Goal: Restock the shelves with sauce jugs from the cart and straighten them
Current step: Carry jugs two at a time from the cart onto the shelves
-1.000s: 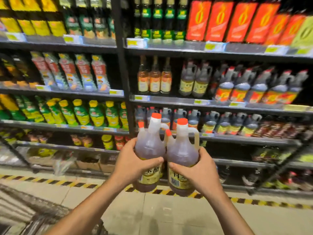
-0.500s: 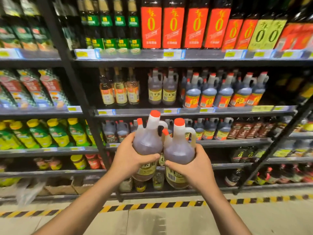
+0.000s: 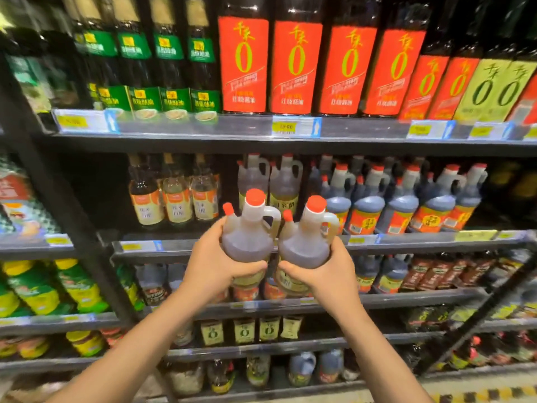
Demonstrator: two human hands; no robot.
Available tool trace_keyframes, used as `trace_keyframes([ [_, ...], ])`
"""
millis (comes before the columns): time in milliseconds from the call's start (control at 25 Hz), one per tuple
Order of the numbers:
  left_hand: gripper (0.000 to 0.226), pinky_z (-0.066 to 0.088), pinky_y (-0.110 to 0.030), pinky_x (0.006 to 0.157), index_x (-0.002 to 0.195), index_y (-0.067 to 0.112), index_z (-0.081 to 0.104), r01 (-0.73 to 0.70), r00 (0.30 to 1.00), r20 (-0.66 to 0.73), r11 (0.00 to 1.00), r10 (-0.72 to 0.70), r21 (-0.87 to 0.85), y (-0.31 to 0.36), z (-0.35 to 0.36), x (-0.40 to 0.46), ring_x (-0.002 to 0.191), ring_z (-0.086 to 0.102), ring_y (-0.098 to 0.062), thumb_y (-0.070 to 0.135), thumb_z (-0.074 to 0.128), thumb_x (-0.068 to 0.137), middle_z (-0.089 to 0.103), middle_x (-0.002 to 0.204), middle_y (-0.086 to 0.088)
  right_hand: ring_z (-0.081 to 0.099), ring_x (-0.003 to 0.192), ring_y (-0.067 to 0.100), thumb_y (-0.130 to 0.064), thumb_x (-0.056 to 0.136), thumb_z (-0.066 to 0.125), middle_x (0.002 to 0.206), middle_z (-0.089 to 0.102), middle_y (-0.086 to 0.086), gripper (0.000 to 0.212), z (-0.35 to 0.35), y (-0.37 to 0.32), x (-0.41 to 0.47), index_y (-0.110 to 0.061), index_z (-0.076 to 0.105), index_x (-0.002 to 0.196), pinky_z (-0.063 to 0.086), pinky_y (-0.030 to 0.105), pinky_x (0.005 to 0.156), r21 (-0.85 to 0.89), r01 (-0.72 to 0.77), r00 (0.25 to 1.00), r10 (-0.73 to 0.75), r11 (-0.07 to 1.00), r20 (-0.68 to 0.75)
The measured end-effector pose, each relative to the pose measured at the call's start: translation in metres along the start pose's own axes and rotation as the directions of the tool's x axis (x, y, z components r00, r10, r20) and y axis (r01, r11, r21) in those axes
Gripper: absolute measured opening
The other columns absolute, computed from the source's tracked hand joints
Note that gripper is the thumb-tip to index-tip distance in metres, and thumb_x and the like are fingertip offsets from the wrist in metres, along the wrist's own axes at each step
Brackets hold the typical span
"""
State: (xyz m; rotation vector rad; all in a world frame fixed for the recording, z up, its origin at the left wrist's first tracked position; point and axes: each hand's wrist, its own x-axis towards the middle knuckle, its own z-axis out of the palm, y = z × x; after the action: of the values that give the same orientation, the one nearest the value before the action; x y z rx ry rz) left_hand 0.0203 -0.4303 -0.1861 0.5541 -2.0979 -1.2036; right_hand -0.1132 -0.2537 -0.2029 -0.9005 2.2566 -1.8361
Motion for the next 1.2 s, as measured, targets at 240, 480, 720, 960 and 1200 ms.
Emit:
trace_keyframes([
  [240,0.080,0.044,-0.002,0.078,0.117,0.032,0.054,-0.109,0.994,-0.026,0.993,0.110,0.039,-0.008,0.009,0.064,0.103,0.059,0.013,0.025,0.100,0.052,0.064,0.112,0.020,0.065,0.111,0.002,-0.028,0.059,0.099,0.119,0.069,-0.014,0.078,0.016,0.012,0.072,-0.031,0.056,0.124,0.054,0.024,0.089,0.074,0.075,0.997,-0.072,0.994,-0.042],
  [480,0.093,0.048,-0.013,0.089,0.124,0.032,0.048,-0.095,0.994,-0.051,0.993,0.098,0.068,-0.030,0.026,0.102,0.110,0.059,0.005,0.034,0.100,0.048,0.061,0.119,0.020,0.066,0.106,0.000,-0.028,0.058,0.100,0.115,0.069,-0.013,0.079,0.029,0.025,0.122,-0.028,0.055,0.123,0.055,0.018,0.084,0.070,0.073,0.997,-0.071,0.995,-0.036],
  [720,0.074,0.050,-0.021,0.069,0.104,0.020,0.055,0.068,0.996,-0.068,0.993,-0.062,0.093,-0.060,0.032,0.126,0.094,0.065,-0.006,0.038,0.100,0.047,0.066,0.100,0.009,0.062,0.102,0.006,-0.034,0.058,0.098,0.109,0.064,-0.010,0.076,0.045,0.041,0.154,-0.019,0.052,0.115,0.053,0.018,0.075,-0.063,-0.023,0.998,0.026,0.998,0.058],
  [960,0.072,0.051,-0.028,0.065,0.097,0.007,0.061,0.260,0.963,-0.095,0.960,-0.250,0.102,-0.096,0.038,0.143,0.088,0.068,-0.017,0.050,0.097,0.051,0.069,0.092,-0.002,0.056,0.088,0.006,-0.038,0.063,0.096,0.096,0.055,-0.012,0.068,0.059,0.055,0.167,-0.015,0.048,0.106,0.043,0.014,0.063,-0.168,-0.131,0.979,0.154,0.977,0.131],
  [1200,0.066,0.049,-0.015,0.071,0.109,0.013,0.048,0.260,0.965,0.002,0.959,-0.262,0.112,-0.096,0.039,0.137,0.090,0.059,-0.003,0.026,0.095,0.064,0.058,0.099,0.009,0.059,0.097,0.020,-0.049,0.063,0.092,0.104,0.057,0.004,0.070,0.068,0.074,0.155,-0.014,0.048,0.104,0.053,0.033,0.076,-0.262,-0.043,0.997,0.057,0.964,0.046],
])
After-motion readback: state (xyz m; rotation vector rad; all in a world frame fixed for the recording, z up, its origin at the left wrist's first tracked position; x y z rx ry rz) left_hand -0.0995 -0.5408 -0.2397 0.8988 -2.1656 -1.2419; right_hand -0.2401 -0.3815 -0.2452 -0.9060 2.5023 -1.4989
